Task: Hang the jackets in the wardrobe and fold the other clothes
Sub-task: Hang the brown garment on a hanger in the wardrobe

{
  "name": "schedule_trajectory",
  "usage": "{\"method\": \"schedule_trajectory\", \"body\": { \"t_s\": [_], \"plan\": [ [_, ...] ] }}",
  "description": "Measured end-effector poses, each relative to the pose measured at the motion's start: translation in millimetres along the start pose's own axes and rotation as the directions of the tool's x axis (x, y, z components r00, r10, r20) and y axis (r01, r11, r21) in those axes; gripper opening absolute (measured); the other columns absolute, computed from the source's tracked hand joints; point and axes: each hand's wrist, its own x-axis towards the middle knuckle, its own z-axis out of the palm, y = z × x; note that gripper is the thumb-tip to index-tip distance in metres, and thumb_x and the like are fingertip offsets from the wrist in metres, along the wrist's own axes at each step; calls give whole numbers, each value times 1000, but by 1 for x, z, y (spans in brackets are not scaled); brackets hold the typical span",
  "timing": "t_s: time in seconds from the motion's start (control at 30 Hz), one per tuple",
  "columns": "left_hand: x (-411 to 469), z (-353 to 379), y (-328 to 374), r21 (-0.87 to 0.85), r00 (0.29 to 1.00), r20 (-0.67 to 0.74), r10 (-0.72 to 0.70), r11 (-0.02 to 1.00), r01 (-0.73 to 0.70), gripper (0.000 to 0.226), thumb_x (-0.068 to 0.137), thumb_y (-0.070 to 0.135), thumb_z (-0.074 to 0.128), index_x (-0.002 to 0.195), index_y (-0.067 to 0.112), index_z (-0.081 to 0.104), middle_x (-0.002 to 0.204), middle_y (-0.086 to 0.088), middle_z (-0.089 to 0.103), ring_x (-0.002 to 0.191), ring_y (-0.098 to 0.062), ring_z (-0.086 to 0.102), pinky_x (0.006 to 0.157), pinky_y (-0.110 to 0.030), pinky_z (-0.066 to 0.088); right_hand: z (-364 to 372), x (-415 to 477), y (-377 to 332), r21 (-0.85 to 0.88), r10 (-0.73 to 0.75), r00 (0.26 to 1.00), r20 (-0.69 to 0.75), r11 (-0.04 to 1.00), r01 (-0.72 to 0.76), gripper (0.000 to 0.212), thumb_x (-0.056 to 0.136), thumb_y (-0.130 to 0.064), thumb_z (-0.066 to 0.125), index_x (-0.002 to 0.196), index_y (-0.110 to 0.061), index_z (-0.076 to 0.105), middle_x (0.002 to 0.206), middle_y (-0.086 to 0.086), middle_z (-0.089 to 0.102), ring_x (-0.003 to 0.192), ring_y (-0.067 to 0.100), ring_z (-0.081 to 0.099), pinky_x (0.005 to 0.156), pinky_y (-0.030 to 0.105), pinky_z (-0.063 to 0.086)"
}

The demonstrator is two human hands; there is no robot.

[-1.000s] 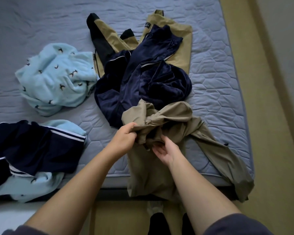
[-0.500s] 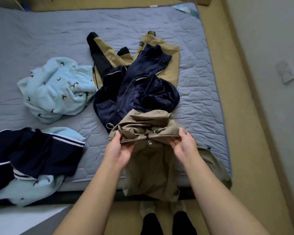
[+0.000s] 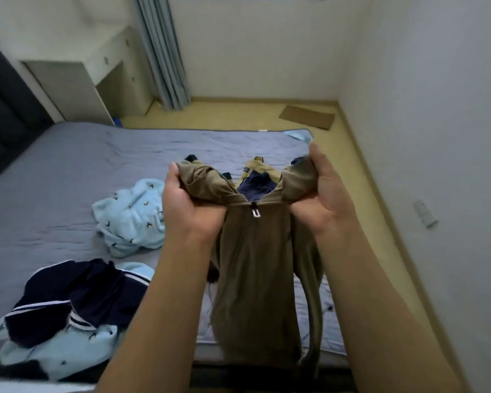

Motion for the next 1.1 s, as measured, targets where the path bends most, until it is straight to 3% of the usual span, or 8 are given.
{"method": "schedule_trajectory", "body": {
  "t_s": [0.13, 0.33, 0.4, 0.47, 0.57, 0.67, 0.87, 1.1],
  "plan": [
    [-27, 11, 9, 163, 994, -112, -1, 986, 19, 20, 93, 19, 52, 80, 9, 64, 83, -9, 64, 75, -21, 62, 97, -39, 48, 8, -13, 15, -294, 197, 978, -75, 932, -210, 7, 86, -13, 63, 89, -7, 64, 79, 12, 67, 68, 26, 67, 85, 45, 55],
    [-59, -21, 1, 51, 949, -295, 109, 994, -99, 45, 94, 38, 44, 124, 7, 57, 126, -20, 58, 115, -37, 54, 101, -55, 39, -1, -13, 20, -470, 348, 936, -49, 819, -329, 16, 90, -22, 53, 81, -9, 57, 67, 8, 62, 58, 23, 62, 63, 32, 55],
    [-76, -30, -2, 12, 910, -329, 250, 965, -261, 39, 96, 39, 42, 107, 8, 63, 107, -21, 66, 101, -36, 62, 91, -53, 46, 3, -15, 12, -575, 261, 965, -1, 789, -214, 15, 92, -23, 56, 87, -9, 55, 71, 9, 60, 58, 21, 62, 58, 32, 55],
    [-100, -38, -7, -20, 814, -407, 415, 886, -463, 35, 98, 38, 40, 86, 11, 59, 81, -13, 67, 74, -27, 64, 76, -46, 49, 2, -19, 7, -728, 165, 982, 93, 684, -46, 19, 94, -26, 55, 90, -8, 56, 80, 12, 60, 70, 24, 63, 72, 39, 54],
    [-145, -46, -21, 73, 593, -547, 590, 740, -669, 34, 99, 38, 43, 110, 9, 58, 99, -11, 62, 78, -21, 61, 88, -43, 50, 2, -41, 15, -792, 148, 951, 272, 596, 134, 30, 97, -31, 50, 82, -8, 62, 85, 15, 66, 82, 30, 66, 84, 45, 53],
    [-193, -53, -32, 192, 390, -614, 686, 609, -770, 26, 99, 35, 46, 109, 14, 58, 97, -4, 65, 82, -15, 64, 78, -34, 53, 14, -71, 38, -708, 326, 910, 258, 704, -52, 33, 94, -39, 55, 106, -8, 62, 102, 13, 68, 94, 29, 67, 89, 46, 54],
    [-313, -71, -42, 53, 220, -627, 747, 322, -945, 35, 103, 32, 34, 107, 12, 62, 102, -7, 68, 94, -20, 65, 86, -36, 51, 40, -151, 77, -432, 774, 537, 336, 633, -643, 45, 99, -37, 41, 93, -4, 72, 85, 15, 73, 77, 24, 72, 70, 39, 57],
    [-468, -90, -94, -8, 10, -725, 689, 5, -1000, 45, 102, 37, 31, 109, 8, 64, 102, -10, 70, 93, -20, 66, 86, -31, 51, 42, -286, 118, -516, 934, 116, 337, 286, -807, 44, 99, -34, 43, 84, -3, 71, 79, 13, 73, 66, 18, 72, 66, 30, 55]
  ]
}}
